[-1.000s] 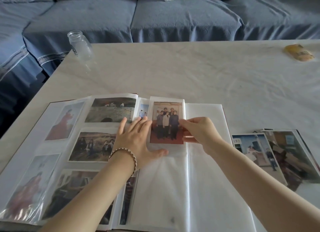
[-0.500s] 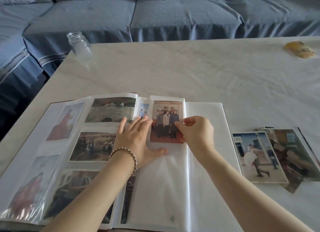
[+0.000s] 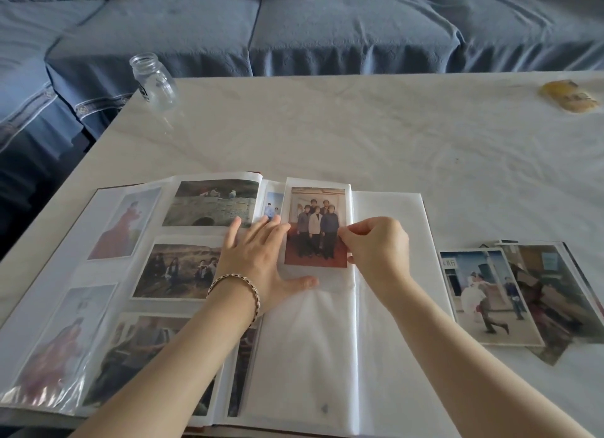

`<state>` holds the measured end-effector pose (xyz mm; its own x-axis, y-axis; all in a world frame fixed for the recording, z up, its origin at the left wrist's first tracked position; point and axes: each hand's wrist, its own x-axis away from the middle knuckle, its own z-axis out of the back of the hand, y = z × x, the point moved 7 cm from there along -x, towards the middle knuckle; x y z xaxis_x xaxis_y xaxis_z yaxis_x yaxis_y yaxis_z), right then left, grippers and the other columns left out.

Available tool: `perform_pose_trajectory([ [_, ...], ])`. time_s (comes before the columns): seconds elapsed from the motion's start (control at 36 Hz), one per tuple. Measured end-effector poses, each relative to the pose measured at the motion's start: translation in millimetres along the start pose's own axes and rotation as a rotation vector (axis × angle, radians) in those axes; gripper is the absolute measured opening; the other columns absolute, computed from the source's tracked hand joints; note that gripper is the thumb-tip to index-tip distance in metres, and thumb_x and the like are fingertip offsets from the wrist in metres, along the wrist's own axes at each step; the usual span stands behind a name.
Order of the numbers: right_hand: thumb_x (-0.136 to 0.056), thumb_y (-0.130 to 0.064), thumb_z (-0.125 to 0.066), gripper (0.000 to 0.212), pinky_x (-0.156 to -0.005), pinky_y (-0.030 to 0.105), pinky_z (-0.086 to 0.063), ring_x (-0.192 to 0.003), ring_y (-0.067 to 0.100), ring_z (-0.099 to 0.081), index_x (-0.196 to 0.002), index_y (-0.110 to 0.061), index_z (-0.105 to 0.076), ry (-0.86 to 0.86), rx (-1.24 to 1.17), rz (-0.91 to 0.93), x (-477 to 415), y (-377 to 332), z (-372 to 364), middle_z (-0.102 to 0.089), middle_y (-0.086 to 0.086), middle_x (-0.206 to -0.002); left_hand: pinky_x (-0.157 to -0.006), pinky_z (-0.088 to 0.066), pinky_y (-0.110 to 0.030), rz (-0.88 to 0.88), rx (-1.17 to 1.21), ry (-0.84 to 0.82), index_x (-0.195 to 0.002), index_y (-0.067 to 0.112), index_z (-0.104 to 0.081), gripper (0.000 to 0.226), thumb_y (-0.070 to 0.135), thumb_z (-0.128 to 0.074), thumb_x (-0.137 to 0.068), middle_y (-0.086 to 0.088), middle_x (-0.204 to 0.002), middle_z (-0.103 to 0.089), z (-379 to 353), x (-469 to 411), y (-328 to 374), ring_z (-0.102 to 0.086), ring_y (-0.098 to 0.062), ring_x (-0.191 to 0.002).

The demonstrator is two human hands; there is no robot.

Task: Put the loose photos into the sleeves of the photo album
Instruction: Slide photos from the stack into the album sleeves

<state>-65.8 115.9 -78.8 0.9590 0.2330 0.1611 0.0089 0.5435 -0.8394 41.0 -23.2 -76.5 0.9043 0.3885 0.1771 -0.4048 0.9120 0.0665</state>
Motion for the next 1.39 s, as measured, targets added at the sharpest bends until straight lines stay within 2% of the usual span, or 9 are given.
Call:
perform_pose_trajectory([
  [0.14,-0.083,-0.015,-0.059,0.018,-0.056,0.031,-0.047,-0.072,0.033,-0.062,-0.071,-0.004,-0.069,-0.028,0.212,0.06,0.5,-9.1,-1.5,-0.068,0.013,-0.074,-0.115,0.014,-0.041,-0.006,-0.006,-0.014,-0.146,0.03,-0.008,0.096,0.083,-0.035,-0.071,0.011,-0.157,-0.004,-1.6,-0.9,0.1,0.003,-0.007,-0.144],
  [0.39,-0.079,-0.004,-0.055,0.015,-0.06,0.042,-0.052,-0.078,0.042,-0.061,-0.076,0.008,-0.064,-0.077,0.238,0.158,0.8,-19.8,-8.4,-0.066,0.025,-0.079,-0.115,0.013,-0.04,-0.008,0.018,0.006,-0.144,0.029,-0.015,0.093,0.08,-0.042,-0.071,0.011,-0.155,-0.011,0.8,0.5,0.5,-0.001,-0.008,-0.144],
  [0.64,-0.085,-0.002,-0.064,0.011,-0.052,0.023,-0.056,-0.046,0.012,-0.062,-0.074,-0.002,-0.061,-0.27,-0.361,-0.201,-6.5,14.0,-10.4,-0.066,0.007,-0.059,-0.114,0.014,-0.038,-0.016,0.041,0.024,-0.145,0.041,-0.015,0.106,0.093,-0.017,-0.053,0.011,-0.157,-0.005,3.6,2.6,0.1,0.001,-0.005,-0.143],
  [0.81,-0.085,-0.012,-0.063,0.006,-0.063,0.019,-0.051,-0.069,0.014,-0.065,-0.085,-0.018,-0.062,-0.119,0.045,0.081,-1.9,16.7,38.4,-0.068,-0.003,-0.072,-0.11,0.017,-0.04,-0.077,-0.059,0.009,-0.14,0.05,-0.025,0.117,0.09,0.022,-0.04,0.006,-0.158,-0.002,0.1,3.8,1.3,0.001,-0.012,-0.144],
  [0.92,-0.085,-0.017,-0.063,0.018,-0.075,0.025,-0.045,-0.091,0.019,-0.061,-0.103,-0.017,-0.065,0.042,0.345,0.221,7.0,23.2,94.9,-0.064,-0.001,-0.095,-0.105,-0.025,-0.05,-0.196,-0.131,-0.079,-0.123,0.038,-0.058,0.075,0.068,-0.001,-0.085,-0.003,-0.145,-0.04,2.0,7.3,14.5,-0.04,-0.022,-0.133],
  [1.03,-0.081,-0.048,-0.064,0.069,-0.095,0.037,-0.038,-0.122,0.032,-0.04,-0.137,-0.018,-0.036,0.016,0.687,-0.059,6.6,57.3,139.9,-0.043,0.014,-0.132,-0.115,0.004,-0.039,-0.234,-0.121,-0.074,-0.143,0.043,-0.01,0.077,0.067,0.012,-0.073,0.015,-0.149,0.011,-11.0,7.1,22.5,0.014,-0.003,-0.134],
  [1.14,-0.069,-0.067,-0.064,0.093,-0.095,0.042,-0.038,-0.121,0.039,-0.039,-0.131,-0.007,-0.031,-0.096,0.891,-0.294,5.2,96.4,158.1,-0.041,0.024,-0.13,-0.115,0.006,-0.033,-0.155,-0.135,-0.081,-0.147,0.039,-0.007,0.051,0.049,-0.019,-0.098,0.014,-0.155,0.012,-12.5,8.4,29.0,0.013,-0.009,-0.143],
  [1.31,-0.066,-0.056,-0.076,0.072,-0.064,0.034,-0.046,-0.09,0.029,-0.059,-0.111,-0.007,-0.048,-0.034,0.718,-0.236,0.6,110.4,165.6,-0.063,0.009,-0.094,-0.115,0.002,-0.032,-0.115,-0.034,-0.059,-0.144,0.04,-0.021,0.067,0.06,-0.002,-0.083,0.02,-0.147,0.009,-12.5,13.6,32.5,0.004,-0.007,-0.143],
  [1.39,-0.065,-0.055,-0.077,0.08,-0.067,0.031,-0.042,-0.096,0.031,-0.056,-0.119,-0.004,-0.047,-0.028,0.698,-0.284,-0.9,114.8,168.5,-0.055,0.014,-0.109,-0.115,0.001,-0.032,-0.091,-0.046,-0.038,-0.146,0.034,-0.02,0.048,0.044,-0.02,-0.099,0.013,-0.155,0.003,-9.2,16.6,38.6,0.004,-0.01,-0.144],
])
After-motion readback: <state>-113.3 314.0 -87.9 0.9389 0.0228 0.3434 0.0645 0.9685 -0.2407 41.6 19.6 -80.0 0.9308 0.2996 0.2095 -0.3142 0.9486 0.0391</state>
